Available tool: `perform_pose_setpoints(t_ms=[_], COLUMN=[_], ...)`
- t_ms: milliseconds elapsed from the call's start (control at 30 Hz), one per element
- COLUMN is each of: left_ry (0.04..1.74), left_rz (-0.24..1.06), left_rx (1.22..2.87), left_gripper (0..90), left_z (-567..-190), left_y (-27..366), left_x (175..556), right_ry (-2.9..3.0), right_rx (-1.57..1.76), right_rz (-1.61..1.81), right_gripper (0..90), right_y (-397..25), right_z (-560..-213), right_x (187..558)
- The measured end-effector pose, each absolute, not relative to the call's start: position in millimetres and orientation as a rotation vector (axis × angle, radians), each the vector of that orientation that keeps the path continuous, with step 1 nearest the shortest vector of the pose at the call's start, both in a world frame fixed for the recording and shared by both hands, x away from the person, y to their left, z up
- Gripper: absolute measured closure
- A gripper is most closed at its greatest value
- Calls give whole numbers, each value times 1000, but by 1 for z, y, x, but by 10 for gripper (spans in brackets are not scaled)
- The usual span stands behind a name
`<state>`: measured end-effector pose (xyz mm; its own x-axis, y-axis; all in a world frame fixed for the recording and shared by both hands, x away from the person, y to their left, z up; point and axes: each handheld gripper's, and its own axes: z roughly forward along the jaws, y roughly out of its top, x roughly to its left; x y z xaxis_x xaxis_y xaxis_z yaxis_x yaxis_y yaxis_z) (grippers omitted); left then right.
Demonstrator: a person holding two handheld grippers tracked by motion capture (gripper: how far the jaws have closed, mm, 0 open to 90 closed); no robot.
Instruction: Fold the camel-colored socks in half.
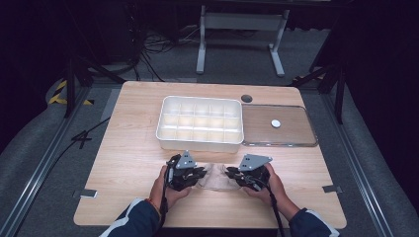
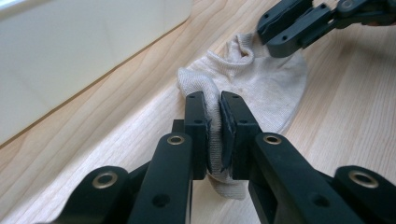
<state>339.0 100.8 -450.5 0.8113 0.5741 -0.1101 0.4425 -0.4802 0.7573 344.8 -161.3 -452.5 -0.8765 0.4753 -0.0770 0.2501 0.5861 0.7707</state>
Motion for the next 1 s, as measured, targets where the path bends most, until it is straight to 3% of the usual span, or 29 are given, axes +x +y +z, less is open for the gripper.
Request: perform_pose_setpoints(t_ms=[300, 1000], left_ry=[748, 752], left_rz=[224, 246], left_rx=[2160, 2142], left_gripper=[816, 816], left_z=[-451, -447], left_y=[103, 91], left_x=[337, 343], right_ry=[2507, 2590], right_rx=[687, 663], right_rz=[1156, 1106], right_gripper=[786, 839], right_y=[-201, -176], right_z=[-449, -475], right_x=[340, 348])
